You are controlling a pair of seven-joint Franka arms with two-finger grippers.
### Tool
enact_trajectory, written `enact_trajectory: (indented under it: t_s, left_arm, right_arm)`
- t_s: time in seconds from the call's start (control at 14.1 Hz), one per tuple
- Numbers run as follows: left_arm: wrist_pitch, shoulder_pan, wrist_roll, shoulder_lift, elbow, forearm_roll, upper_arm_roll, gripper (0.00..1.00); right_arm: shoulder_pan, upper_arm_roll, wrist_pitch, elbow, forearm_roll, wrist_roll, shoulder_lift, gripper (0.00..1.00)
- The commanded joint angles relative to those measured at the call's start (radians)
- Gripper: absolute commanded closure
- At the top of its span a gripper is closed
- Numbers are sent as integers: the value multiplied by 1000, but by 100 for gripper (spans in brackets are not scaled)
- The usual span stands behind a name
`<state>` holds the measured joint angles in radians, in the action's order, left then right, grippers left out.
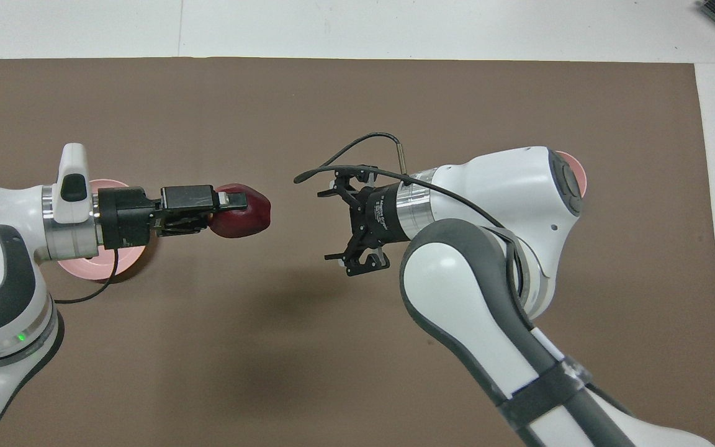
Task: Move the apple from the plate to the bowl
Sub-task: 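Close the right gripper on the apple held by the left gripper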
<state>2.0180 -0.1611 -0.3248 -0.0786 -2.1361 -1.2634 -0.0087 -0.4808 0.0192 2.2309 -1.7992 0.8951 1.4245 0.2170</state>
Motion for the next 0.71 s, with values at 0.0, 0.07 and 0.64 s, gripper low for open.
enact_trajectory:
  t_s: [0.0,0.07,0.64]
  left_arm:
    - [27,-58,-22,-53,-53,-56,18,100]
    - [68,-83,-22,-58,-62,-56,19,100]
    - [235,-221,-8,-64,-87,-56,19,100]
  right_arm:
    - [-15,2,44,1,50,1,7,0]
    - [-25,2,74,1,71,1,7,0]
    - [-50,10,88,0,168,-10,1,0]
